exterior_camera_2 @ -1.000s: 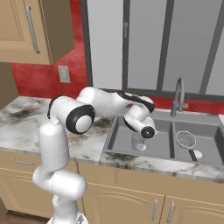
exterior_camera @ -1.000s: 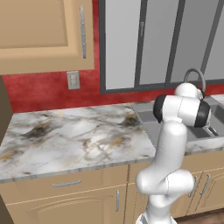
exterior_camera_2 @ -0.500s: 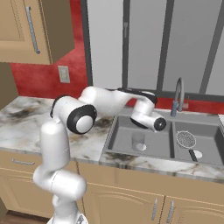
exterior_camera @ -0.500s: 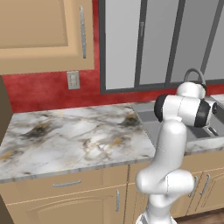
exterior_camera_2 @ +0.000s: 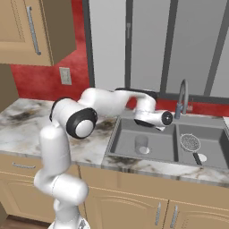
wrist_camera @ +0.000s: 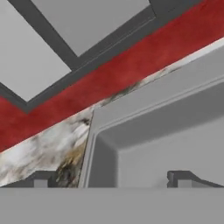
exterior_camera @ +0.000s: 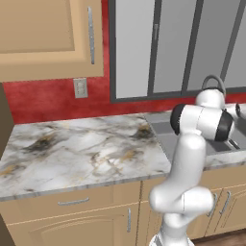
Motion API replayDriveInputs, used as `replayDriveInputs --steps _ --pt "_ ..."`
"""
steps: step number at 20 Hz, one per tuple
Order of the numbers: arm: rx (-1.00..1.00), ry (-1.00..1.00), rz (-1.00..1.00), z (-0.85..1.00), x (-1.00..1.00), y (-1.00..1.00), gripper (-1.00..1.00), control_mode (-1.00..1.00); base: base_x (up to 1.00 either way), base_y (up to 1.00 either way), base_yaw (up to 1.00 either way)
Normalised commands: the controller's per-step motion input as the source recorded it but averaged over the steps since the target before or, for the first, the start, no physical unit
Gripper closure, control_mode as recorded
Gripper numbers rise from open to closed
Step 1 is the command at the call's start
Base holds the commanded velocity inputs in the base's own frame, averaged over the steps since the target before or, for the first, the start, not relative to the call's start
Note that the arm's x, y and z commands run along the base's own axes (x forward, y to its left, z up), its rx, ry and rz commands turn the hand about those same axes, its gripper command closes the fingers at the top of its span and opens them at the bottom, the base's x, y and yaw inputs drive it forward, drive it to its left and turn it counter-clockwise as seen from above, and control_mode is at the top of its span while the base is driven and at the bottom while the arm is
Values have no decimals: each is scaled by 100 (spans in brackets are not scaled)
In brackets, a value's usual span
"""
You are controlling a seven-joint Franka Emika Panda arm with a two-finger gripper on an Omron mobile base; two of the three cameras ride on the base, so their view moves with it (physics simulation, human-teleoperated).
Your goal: Place the glass cup in the left basin and the strainer in the right basin of the sink.
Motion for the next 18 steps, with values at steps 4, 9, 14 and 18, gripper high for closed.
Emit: replayDriveInputs --steps 4,9,14,18 --pt "-31 0 18 -1 -24 79 -100 -100 0 0 0" --pt "-32 0 14 -6 -26 88 -100 -100 0 0 0" --pt "-32 0 13 -2 -23 72 -100 -100 0 0 0" --pt "-24 0 11 13 -36 29 -100 -100 0 0 0"
